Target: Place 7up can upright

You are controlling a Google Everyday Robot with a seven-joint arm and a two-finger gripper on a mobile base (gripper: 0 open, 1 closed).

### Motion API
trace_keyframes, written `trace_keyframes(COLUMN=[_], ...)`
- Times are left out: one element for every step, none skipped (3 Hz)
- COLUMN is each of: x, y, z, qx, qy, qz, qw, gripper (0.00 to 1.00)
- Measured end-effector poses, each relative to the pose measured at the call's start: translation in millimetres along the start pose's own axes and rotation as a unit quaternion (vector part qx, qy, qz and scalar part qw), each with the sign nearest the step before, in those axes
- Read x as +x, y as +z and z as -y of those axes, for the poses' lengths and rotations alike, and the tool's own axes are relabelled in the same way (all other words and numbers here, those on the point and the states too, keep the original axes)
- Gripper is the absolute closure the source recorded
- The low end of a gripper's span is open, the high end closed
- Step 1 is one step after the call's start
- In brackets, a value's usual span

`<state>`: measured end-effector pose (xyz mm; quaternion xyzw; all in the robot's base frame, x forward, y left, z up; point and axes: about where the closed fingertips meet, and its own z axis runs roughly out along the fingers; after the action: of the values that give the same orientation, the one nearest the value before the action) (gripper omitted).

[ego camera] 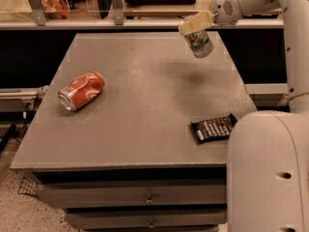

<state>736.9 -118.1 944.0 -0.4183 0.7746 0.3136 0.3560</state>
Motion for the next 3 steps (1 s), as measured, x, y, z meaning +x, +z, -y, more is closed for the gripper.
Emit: trace_keyframes(x=[10.0, 20.6, 27.7], y=[-23.6, -31.6, -21.3], z=[6.9, 8.2, -2.4], qx=[-0.020, -0.052, -0.091], qy=[0.036, 0.062, 0.049], qz=[0.069, 0.137, 0.212], qw=[0.9968, 0.9872, 0.9719], gripper=[1.00, 1.00, 1.00])
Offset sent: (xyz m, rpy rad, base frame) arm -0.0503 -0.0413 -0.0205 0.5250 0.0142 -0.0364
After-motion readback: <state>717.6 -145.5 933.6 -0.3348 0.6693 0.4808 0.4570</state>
